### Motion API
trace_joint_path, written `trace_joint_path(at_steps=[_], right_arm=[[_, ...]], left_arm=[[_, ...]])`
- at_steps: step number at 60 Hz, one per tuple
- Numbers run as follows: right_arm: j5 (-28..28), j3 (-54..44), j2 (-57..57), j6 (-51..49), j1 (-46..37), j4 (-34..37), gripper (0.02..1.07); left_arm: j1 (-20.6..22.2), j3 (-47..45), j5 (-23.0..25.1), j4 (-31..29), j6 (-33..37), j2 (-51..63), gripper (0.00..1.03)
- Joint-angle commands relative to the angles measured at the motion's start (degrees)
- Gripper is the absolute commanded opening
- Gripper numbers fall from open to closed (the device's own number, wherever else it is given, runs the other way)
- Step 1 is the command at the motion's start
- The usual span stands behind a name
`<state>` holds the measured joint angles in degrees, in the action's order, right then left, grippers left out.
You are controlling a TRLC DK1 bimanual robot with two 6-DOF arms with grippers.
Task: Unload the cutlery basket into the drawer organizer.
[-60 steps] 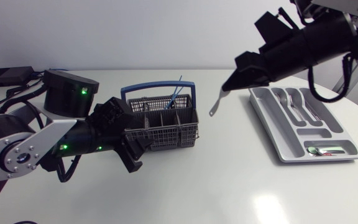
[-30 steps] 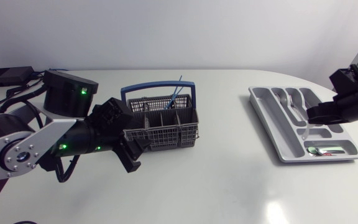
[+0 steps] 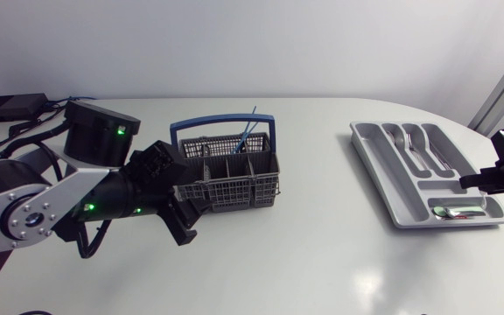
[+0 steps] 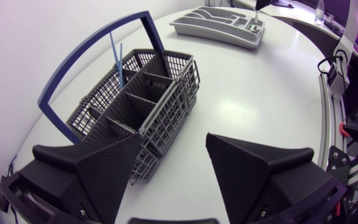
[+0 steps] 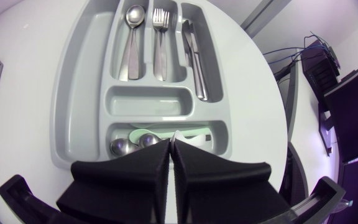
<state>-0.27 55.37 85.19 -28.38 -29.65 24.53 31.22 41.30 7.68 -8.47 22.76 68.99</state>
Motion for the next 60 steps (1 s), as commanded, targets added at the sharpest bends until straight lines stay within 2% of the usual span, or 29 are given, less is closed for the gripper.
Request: trace_joint_path(at_steps=[1, 9, 12, 18, 24, 34, 40, 45, 50, 60], right_arm=[[1.6, -2.2, 2.1, -1.2, -0.4, -2.4, 0.08], [2.6, -2.5, 6.0, -1.0, 0.0, -4.7, 0.09], [3.2, -3.3, 6.7, -0.8, 0.6, -5.8, 0.19], [4.8, -4.8, 7.6, -0.5, 2.5, -7.8, 0.33], [5.5, -5.5, 8.2, -0.3, 3.6, -8.5, 0.55], [6.2, -6.0, 6.5, -0.1, 5.4, -8.3, 0.72], [6.2, -6.8, 2.0, 0.0, 7.3, -7.0, 0.75], [5.5, -8.1, -3.8, 0.3, 10.1, -6.4, 0.75], [2.7, -9.2, -9.3, 1.4, 15.8, -3.9, 0.75], [1.4, -10.0, -14.5, 5.5, 29.3, -1.3, 0.75]], left_arm=[[-0.8, 0.2, 0.5, -0.9, 0.4, -1.2, 0.74], [-2.2, -0.2, 0.7, -1.2, 0.5, -2.0, 0.75], [-3.2, -0.3, 1.2, -1.3, 0.5, -2.4, 0.75], [-6.1, -0.3, 3.5, -1.6, 0.4, -3.2, 0.75], [-10.1, 0.3, 5.9, -2.2, 0.4, -3.2, 0.75], [-18.8, 2.3, 10.6, -2.2, -0.7, -1.1, 0.74], [-23.8, 4.4, 13.8, -2.0, -1.7, 1.3, 0.74], [-26.2, 6.6, 14.8, -1.5, -2.5, 4.5, 0.74], [-27.9, 9.6, 15.0, -0.1, -4.0, 9.1, 0.74], [-30.7, 16.5, 17.1, 1.3, -6.9, 18.5, 0.74]])
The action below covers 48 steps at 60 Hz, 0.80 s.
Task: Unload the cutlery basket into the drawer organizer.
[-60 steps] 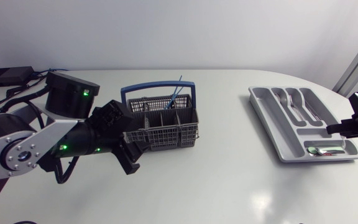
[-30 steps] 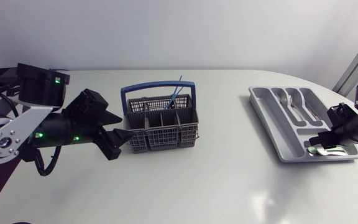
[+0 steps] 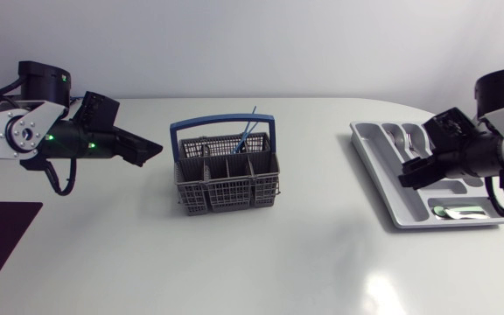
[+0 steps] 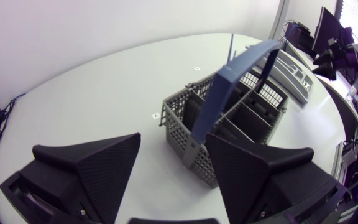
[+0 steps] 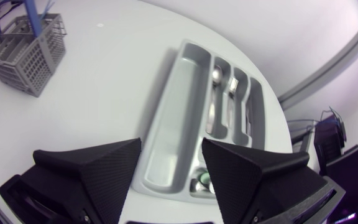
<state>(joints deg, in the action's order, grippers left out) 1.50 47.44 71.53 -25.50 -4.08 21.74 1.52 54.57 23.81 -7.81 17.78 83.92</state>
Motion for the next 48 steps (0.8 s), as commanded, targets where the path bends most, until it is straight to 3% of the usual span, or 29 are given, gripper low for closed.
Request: trace_joint_path(at_steps=[1, 16, 28, 34, 39, 48], right_arm=[[-0.4, -1.9, -1.1, 3.3, 6.1, 1.8, 0.75], [0.1, 0.5, 2.9, 10.2, 22.1, 2.1, 0.75], [1.1, 1.5, 8.0, 12.4, 27.3, 1.0, 0.75], [1.1, 1.6, 9.5, 13.0, 28.2, 0.4, 0.75], [1.1, 1.6, 10.2, 13.3, 28.9, 0.1, 0.75], [0.6, 2.2, 11.2, 13.8, 29.4, -0.4, 0.75]], left_arm=[[-1.3, 4.2, 1.3, 0.9, -2.1, 4.8, 0.74], [-0.1, 9.7, 1.8, 4.3, -3.0, 12.7, 0.70], [1.6, 10.8, 8.7, 3.6, -3.0, 15.1, 0.53], [1.8, 10.8, 13.4, 2.4, -2.6, 15.4, 0.30], [1.8, 10.5, 16.7, 0.1, -0.6, 15.2, 0.20], [1.8, 8.5, 19.4, -6.2, 4.2, 11.8, 0.14]])
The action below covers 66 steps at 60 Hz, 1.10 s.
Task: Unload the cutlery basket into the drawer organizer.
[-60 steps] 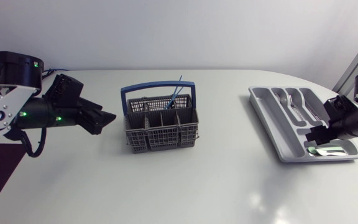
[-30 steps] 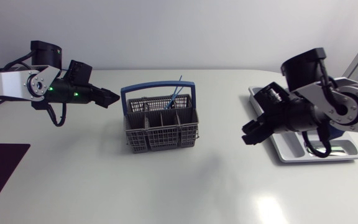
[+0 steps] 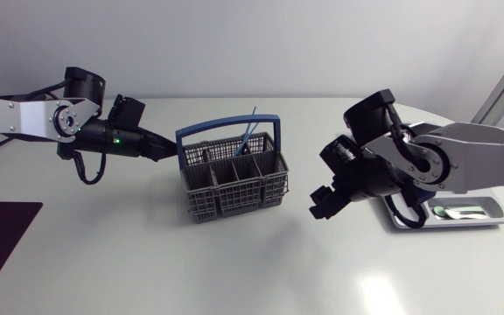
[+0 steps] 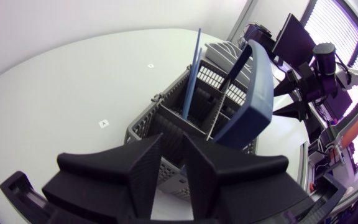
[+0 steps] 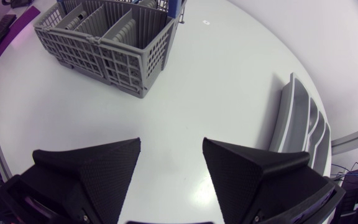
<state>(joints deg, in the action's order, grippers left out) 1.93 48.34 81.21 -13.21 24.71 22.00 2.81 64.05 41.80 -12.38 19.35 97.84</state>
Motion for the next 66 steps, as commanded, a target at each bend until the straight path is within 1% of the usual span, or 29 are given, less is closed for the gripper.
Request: trace_joint_path(at_steps=[1, 12, 18, 23, 24, 26, 31, 40, 45, 50, 53, 57, 61, 62, 63, 66], right_arm=[[0.1, 1.4, 1.6, 1.6, 0.6, -0.7, 0.75], [-1.6, 3.1, 4.9, 2.5, 0.9, -2.4, 0.75], [-2.5, 4.9, 6.5, 3.1, 0.9, -2.4, 0.75], [-3.3, 6.6, 7.9, 3.9, 0.8, -2.5, 0.75], [-3.3, 6.8, 8.1, 4.0, 0.8, -2.5, 0.75], [-3.6, 7.5, 8.9, 4.1, 0.6, -2.6, 0.75], [-4.7, 9.7, 11.1, 4.5, -0.2, -2.7, 0.74], [-6.5, 14.6, 15.9, 5.2, -1.2, -2.7, 0.74], [-6.9, 17.1, 17.7, 5.5, -1.2, -2.7, 0.74], [-6.9, 19.8, 19.2, 5.6, -1.2, -2.2, 0.74], [-6.9, 21.2, 19.7, 5.6, -1.2, -1.3, 0.74], [-6.9, 20.7, 18.3, 5.6, -1.6, -0.7, 0.74], [-6.9, 18.5, 14.9, 5.2, -1.9, 0.1, 0.74], [-6.9, 18.1, 14.4, 5.2, -1.9, 0.1, 0.74], [-6.9, 16.7, 12.5, 4.9, -1.9, 0.1, 0.74], [-6.9, 13.9, 8.5, 4.0, -1.9, 0.3, 0.74]], left_arm=[[0.7, -2.0, 1.9, -2.6, 3.6, -3.2, 0.14], [3.1, -6.3, 2.2, -6.7, 7.5, -8.1, 0.14], [5.5, -8.0, 2.2, -8.2, 8.5, -10.5, 0.14], [7.8, -8.9, 2.2, -10.6, 10.1, -12.1, 0.14], [9.2, -9.2, 2.1, -11.6, 10.6, -12.6, 0.14], [10.4, -9.4, 2.1, -12.3, 10.9, -13.0, 0.14], [14.8, -10.2, 1.4, -13.8, 11.1, -14.1, 0.14], [24.2, -10.9, -2.8, -15.8, 11.1, -14.8, 0.14], [28.5, -10.5, -5.1, -15.8, 10.3, -14.7, 0.14], [31.6, -9.6, -7.0, -15.7, 8.6, -14.3, 0.15], [32.6, -9.4, -8.1, -15.7, 8.0, -14.7, 0.15], [32.3, -9.6, -8.8, -15.7, 7.5, -17.2, 0.15], [28.7, -10.6, -8.9, -15.8, 7.1, -22.1, 0.15], [28.5, -10.7, -8.9, -15.8, 7.1, -22.3, 0.15], [26.3, -11.3, -8.9, -15.8, 7.1, -24.6, 0.18], [23.0, -12.3, -8.9, -16.0, 7.3, -27.8, 0.21]])
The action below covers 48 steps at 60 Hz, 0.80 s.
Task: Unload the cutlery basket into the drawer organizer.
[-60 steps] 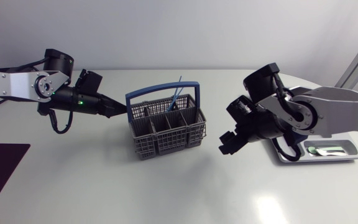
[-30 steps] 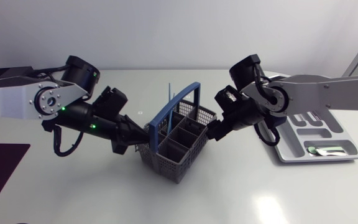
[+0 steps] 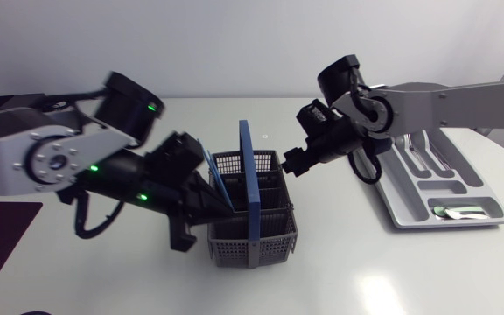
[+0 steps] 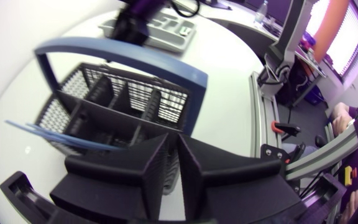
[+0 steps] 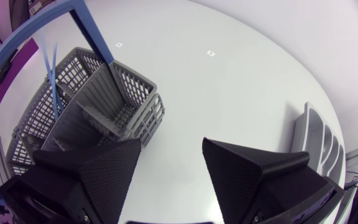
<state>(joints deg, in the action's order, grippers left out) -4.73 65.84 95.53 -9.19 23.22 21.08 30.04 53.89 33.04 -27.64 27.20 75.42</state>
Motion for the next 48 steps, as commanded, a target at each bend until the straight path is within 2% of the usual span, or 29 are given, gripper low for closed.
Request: trace_joint_path(at_steps=[1, 3, 8, 14, 17, 25, 36, 40, 48], right_arm=[[-0.4, -4.4, -6.9, 0.0, -0.5, 1.4, 0.74], [-1.0, -6.1, -9.7, -0.6, -0.5, 2.2, 0.74], [-2.8, -9.1, -15.5, -1.4, -0.5, 4.7, 0.74], [-3.9, -12.1, -21.0, -1.7, 0.1, 7.1, 0.74], [-4.1, -13.4, -23.2, -2.0, 0.9, 8.5, 0.72], [-5.8, -16.8, -28.3, -2.0, 2.9, 11.3, 0.44], [-6.8, -20.8, -32.2, -1.8, 8.1, 12.8, 0.09], [-6.8, -22.7, -33.1, -1.6, 10.5, 12.8, 0.08], [-8.0, -25.8, -33.7, -1.7, 14.7, 13.0, 0.08]], left_arm=[[-5.1, -2.3, -0.3, -0.8, -0.6, -5.9, 0.21], [-9.4, -2.9, -0.2, -0.7, -0.1, -7.9, 0.21], [-15.8, -3.4, 0.2, 0.4, 0.1, -8.8, 0.25], [-21.2, -4.5, 0.4, 5.6, -0.2, -6.7, 0.25], [-22.0, -5.0, 0.4, 9.6, -0.7, -4.3, 0.25], [-24.6, -2.6, 0.4, 19.8, -4.7, 7.0, 0.25], [-25.2, 7.4, 1.1, 23.3, -7.7, 22.4, 0.25], [-25.4, 12.1, 3.7, 23.6, -9.5, 28.0, 0.25], [-24.2, 19.4, 6.0, 24.0, -11.4, 35.0, 0.25]])
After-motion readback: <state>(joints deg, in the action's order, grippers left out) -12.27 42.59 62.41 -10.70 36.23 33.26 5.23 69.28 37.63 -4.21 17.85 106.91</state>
